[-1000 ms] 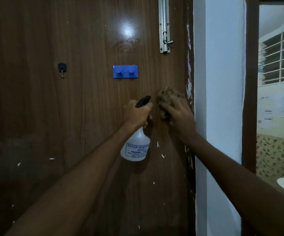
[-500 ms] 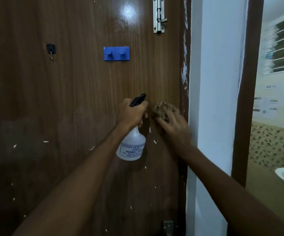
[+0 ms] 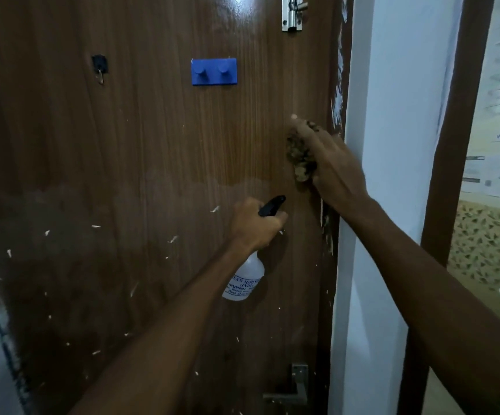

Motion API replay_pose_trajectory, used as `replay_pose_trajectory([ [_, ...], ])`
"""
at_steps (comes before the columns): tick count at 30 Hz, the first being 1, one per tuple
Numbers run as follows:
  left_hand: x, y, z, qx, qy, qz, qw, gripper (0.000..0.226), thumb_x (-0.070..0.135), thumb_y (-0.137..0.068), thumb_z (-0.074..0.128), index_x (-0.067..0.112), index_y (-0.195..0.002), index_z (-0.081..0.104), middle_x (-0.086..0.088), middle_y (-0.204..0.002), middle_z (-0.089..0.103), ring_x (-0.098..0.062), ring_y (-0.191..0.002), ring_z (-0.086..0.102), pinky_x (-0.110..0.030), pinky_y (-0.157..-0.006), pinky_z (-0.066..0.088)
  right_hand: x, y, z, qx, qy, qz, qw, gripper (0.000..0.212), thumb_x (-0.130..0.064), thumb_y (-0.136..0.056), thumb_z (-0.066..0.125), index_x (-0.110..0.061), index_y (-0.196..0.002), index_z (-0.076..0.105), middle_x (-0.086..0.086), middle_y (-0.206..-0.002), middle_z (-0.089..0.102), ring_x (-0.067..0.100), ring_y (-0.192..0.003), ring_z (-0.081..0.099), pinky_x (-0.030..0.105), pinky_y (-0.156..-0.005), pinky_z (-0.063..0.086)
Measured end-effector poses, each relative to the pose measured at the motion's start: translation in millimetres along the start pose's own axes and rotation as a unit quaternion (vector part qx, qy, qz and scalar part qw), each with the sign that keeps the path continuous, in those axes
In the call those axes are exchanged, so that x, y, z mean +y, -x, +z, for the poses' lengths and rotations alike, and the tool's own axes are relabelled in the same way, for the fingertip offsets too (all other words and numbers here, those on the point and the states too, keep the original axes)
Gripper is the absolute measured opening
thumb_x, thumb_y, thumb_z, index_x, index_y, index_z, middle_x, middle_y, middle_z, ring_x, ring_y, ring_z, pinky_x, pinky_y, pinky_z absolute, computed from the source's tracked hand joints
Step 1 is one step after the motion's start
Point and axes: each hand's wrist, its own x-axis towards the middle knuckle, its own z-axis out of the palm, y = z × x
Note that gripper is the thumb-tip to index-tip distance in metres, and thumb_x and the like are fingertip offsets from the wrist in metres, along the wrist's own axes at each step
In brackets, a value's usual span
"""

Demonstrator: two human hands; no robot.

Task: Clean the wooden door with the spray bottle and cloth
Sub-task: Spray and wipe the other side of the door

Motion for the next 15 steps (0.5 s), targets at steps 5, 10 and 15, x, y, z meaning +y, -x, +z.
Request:
replay_pose_trajectory([
  [5,-3,8,-1,0.008,0.048,-0.001,0.999,0.036,0.027,-0.090,0.071,-0.007,-0.079,0.068,-0.019,-0.063,0.065,-0.019,-0.043,0.055,-0.029,-0.044,0.042,-28,81,36,0.038,0.018,0.069,0.997,0.065,-0.016,-0.091,0.061,-0.015,-0.154,0.047,0.012,-0.147,0.055,0.033,-0.130,0.054,0.041,-0.094,0.052],
  [10,-14,18,1,0.016,0.078,0.014,0.997,0.033,0.022,-0.097,0.069,0.007,-0.068,0.069,-0.012,-0.060,0.066,-0.017,-0.038,0.054,-0.025,-0.041,0.039,-54,138,59,0.031,-0.021,0.092,0.995,0.058,-0.026,-0.086,0.072,-0.014,-0.142,0.062,0.013,-0.134,0.062,0.031,-0.115,0.060,0.041,-0.084,0.058],
  [15,-20,19,5,0.032,0.095,-0.013,0.995,0.037,0.019,-0.095,0.068,0.007,-0.061,0.066,-0.010,-0.055,0.063,-0.018,-0.038,0.053,-0.026,-0.042,0.039,-38,50,48,0.113,0.002,0.126,0.986,0.051,-0.013,-0.090,0.052,-0.016,-0.141,0.063,0.009,-0.121,0.066,0.027,-0.101,0.059,0.036,-0.075,0.053],
])
